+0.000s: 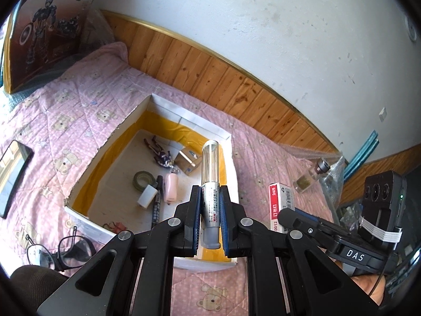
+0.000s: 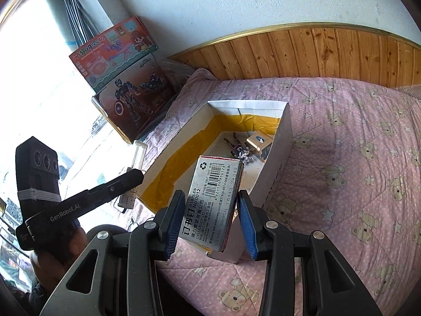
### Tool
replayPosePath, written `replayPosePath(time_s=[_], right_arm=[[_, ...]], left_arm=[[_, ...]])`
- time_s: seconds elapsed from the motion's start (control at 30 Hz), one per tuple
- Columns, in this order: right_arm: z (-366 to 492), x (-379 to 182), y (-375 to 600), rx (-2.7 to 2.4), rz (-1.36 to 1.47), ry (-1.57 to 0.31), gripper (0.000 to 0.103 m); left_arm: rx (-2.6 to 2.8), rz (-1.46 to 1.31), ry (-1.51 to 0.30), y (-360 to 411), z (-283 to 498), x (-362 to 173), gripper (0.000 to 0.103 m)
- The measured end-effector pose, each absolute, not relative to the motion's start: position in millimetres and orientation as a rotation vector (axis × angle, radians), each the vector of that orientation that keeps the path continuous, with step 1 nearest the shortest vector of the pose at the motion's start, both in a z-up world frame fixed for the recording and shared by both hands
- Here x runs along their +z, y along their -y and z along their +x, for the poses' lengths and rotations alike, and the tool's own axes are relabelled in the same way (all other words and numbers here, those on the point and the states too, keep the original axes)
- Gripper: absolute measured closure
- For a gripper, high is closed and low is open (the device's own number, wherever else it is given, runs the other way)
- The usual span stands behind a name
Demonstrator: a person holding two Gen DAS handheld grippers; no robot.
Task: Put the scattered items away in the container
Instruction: 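Lower the glass tube and staple box into the white box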
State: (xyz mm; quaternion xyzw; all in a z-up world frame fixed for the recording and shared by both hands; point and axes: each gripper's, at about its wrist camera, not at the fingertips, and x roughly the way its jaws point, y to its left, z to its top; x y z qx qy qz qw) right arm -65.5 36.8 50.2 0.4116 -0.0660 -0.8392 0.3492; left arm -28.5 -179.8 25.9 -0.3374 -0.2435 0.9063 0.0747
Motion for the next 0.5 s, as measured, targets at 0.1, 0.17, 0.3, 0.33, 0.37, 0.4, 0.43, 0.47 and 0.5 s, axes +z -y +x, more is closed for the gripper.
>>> replayPosePath(time_s=[0.1,0.17,0.3,0.33,0.37,0.4,0.43,0.47,0.5], right_arm=[[-68,49,-31,-2.168,1.07,0.165,0.061],[-70,49,-27,-2.164,1.07,0.16,0.061],[-75,48,-21,-2.157,1.07,0.15,0.061],[-77,48,-20,-2.156,1.071,0.148,0.061],[-78,47,-19,-2.153,1.073,0.148,0.061],[-79,46,-17,-2.152,1.074,0.147,0.061],[-81,46,-16,-2.15,1.074,0.145,0.061],[-82,46,-15,-2.149,1.074,0.143,0.061],[-84,45,-13,-2.148,1.077,0.142,0.061]], left_arm=[[2.734,-1.011,0.728,188,-31,27,0.091],[2.744,-1.011,0.728,193,-32,27,0.091],[2.759,-1.021,0.723,202,-39,26,0.091],[2.762,-1.023,0.718,204,-41,26,0.091],[2.767,-1.025,0.712,206,-43,26,0.091],[2.769,-1.028,0.709,207,-45,25,0.091],[2.772,-1.033,0.704,208,-47,25,0.091],[2.775,-1.038,0.699,210,-48,24,0.091],[2.778,-1.045,0.695,211,-50,22,0.091]])
